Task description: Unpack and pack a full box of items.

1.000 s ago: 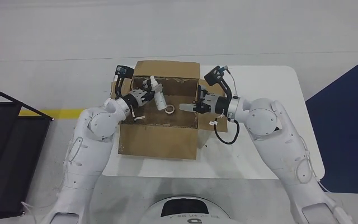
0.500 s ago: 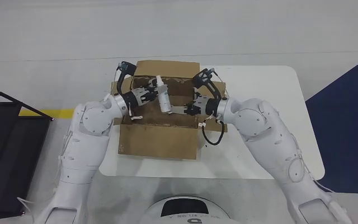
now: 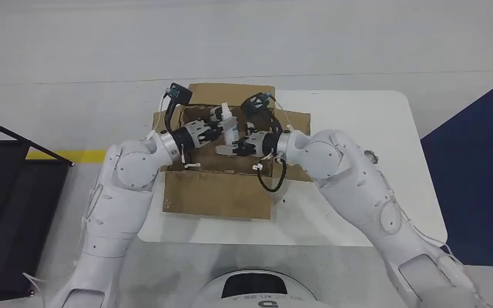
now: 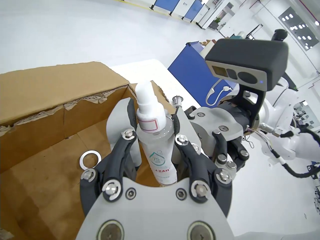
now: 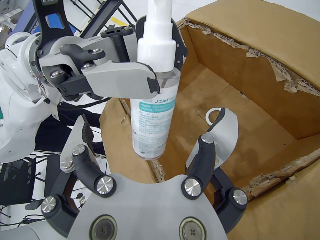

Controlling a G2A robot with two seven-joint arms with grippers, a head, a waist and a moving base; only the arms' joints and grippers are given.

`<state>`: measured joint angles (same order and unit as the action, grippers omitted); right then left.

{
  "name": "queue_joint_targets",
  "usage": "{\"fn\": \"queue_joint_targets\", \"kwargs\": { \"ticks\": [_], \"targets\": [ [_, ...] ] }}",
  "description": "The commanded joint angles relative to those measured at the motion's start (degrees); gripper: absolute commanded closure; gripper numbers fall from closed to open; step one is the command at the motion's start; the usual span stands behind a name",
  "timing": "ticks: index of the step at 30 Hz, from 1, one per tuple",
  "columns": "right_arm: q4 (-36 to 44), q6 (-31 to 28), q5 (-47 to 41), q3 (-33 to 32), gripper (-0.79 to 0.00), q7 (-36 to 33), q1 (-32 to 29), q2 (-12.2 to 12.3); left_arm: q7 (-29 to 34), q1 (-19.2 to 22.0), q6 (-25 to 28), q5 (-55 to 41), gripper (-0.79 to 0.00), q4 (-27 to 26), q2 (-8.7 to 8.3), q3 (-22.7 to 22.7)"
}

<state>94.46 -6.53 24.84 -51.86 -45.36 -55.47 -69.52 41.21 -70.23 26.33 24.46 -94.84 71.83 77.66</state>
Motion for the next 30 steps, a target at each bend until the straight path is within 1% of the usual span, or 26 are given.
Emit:
{"fn": "queue_joint_targets", "kwargs": {
  "ticks": [1,2,3,4,5,6,7,8,9,10,14,15,16,17,21,24,28,30],
  "targets": [
    [-0.6,0.7,0.2,0.4,-0.696,0.3,0.5,-0.2,0.2,0.0,0.1,-0.7,0.0,0.1,-0.08,-0.3],
    [-0.8,1.0,0.2,0.6,-0.671,0.4,0.7,-0.3,0.5,0.2,0.0,-1.1,0.0,0.1,-0.13,-0.5],
    [-1.0,1.1,0.1,0.8,-0.628,0.5,0.9,-0.4,0.7,0.3,0.0,-1.3,0.0,0.2,-0.18,-0.6],
    [-1.2,1.3,-0.1,0.8,-0.554,0.7,1.0,-0.5,0.8,0.3,0.1,-1.5,0.0,0.4,-0.24,-0.7],
    [-1.4,1.3,-0.1,0.9,-0.391,0.8,1.1,-0.5,0.9,0.4,0.1,-1.7,0.0,0.5,-0.29,-0.8],
    [-1.5,1.4,-0.2,1.0,-0.372,0.8,1.3,-0.6,1.0,0.5,0.1,-1.9,0.0,0.6,-0.34,-0.9],
    [-1.7,1.4,-0.4,1.0,-0.317,0.8,1.3,-0.7,1.0,0.6,0.1,-2.0,0.0,0.7,-0.4,-0.9],
    [-1.8,1.4,-0.5,1.0,-0.212,0.9,1.4,-0.7,1.0,0.7,0.1,-2.0,0.0,0.9,-0.45,-1.0],
    [-1.9,1.4,-0.6,1.1,-0.074,0.9,1.4,-0.7,1.0,0.8,0.1,-2.1,0.0,1.0,-0.52,-0.9],
    [-2.0,1.3,-0.6,1.0,0.0,0.9,1.4,-0.8,1.0,0.9,0.1,-2.3,0.0,1.1,-0.57,-0.9],
    [-2.0,0.8,-1.0,0.4,0.0,0.8,1.0,-0.7,1.0,1.3,-0.1,-2.6,0.0,1.1,-0.81,-0.9],
    [-2.0,0.7,-1.0,0.1,0.0,0.7,0.8,-0.6,1.0,1.3,-0.1,-2.7,-0.219,1.0,-0.87,-0.9],
    [-1.9,0.5,-1.0,-0.2,0.0,0.5,0.7,-0.6,1.1,1.4,0.0,-2.8,-0.671,0.9,-0.94,-0.9],
    [-1.8,0.3,-1.0,-0.5,0.0,0.5,0.6,-0.5,1.3,1.4,0.4,-2.9,-0.785,0.7,-1.02,-0.9],
    [-1.3,-0.7,-0.5,-2.0,0.0,0.7,-0.4,-0.1,3.0,1.4,2.0,-5.5,-0.785,0.4,-1.38,-0.6],
    [-0.3,-0.6,0.3,-4.5,0.0,1.9,-2.0,0.5,3.8,1.4,2.4,-6.1,-0.785,0.1,-1.73,0.1],
    [2.5,-1.0,1.3,-10.5,0.0,5.4,-6.8,1.7,3.2,1.0,2.7,-5.6,-0.785,0.0,-2.28,2.2],
    [4.5,-1.6,3.2,-14.5,0.0,8.8,-10.3,2.5,2.5,0.8,3.0,-3.2,-0.785,-0.3,-2.6,3.3]
  ]
}}
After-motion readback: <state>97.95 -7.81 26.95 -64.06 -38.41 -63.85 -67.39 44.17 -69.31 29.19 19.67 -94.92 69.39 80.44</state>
